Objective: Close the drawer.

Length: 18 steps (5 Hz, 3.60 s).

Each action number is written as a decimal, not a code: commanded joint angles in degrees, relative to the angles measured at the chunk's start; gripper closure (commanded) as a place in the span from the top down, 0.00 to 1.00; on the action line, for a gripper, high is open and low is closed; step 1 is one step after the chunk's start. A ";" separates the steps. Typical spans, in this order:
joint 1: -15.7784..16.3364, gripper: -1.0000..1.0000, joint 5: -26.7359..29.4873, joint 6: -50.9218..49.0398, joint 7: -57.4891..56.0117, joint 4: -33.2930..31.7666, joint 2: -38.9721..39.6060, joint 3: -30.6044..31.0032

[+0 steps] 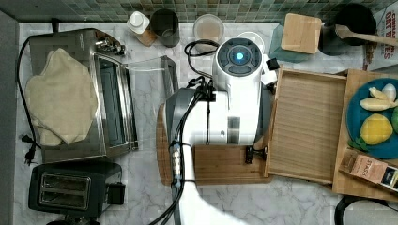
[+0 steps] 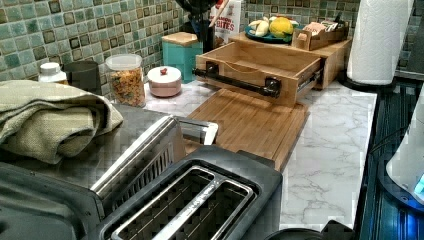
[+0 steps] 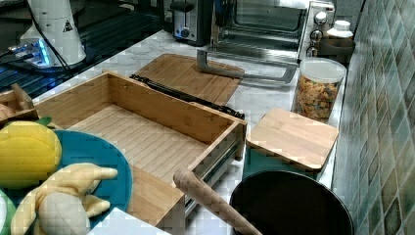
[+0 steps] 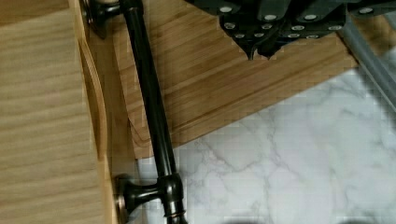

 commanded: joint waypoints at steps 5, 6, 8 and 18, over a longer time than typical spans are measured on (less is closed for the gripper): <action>-4.96 0.00 -2.42 28.59 -13.47 -12.89 6.54 -4.07; -6.61 0.00 -2.34 31.28 -18.03 -13.39 7.65 -4.42; -10.08 0.00 4.07 28.87 -24.45 -11.49 10.27 -3.98; -27.95 0.00 -0.39 27.74 -49.22 3.02 20.02 -19.42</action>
